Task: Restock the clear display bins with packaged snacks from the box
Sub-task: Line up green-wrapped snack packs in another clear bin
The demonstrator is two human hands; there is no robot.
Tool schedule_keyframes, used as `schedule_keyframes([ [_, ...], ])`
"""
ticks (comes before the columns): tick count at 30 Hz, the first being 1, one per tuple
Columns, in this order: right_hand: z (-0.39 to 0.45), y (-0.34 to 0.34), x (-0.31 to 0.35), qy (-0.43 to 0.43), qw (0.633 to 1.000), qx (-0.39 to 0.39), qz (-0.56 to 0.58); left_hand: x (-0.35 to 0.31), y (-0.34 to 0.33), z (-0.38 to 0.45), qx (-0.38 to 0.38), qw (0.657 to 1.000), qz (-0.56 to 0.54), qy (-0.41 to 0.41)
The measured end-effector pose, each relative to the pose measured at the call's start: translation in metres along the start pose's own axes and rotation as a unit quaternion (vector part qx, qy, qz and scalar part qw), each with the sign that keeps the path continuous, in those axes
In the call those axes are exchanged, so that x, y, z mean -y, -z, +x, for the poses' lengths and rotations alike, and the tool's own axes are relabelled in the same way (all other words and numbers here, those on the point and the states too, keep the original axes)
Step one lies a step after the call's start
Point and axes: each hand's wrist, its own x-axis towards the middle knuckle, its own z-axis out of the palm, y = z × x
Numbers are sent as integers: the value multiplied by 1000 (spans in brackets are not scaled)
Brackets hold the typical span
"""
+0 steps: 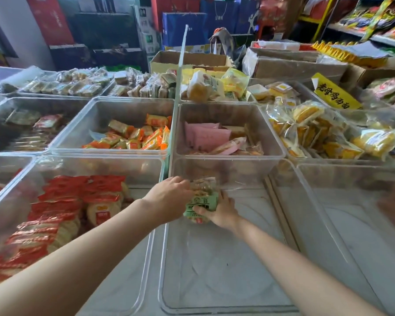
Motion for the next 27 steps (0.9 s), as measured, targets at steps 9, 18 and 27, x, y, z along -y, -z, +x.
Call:
schedule_keyframes([
  [9,39,-29,-52,-18,997,22,66,-13,-1,15,87,991,100,36],
  [18,-10,26,3,-79,996,38,-6,-30,14,8,27,996,81,32],
  [27,-78,57,78,-25,991,-114,-64,-21,52,-70,-69,996,-38,46],
])
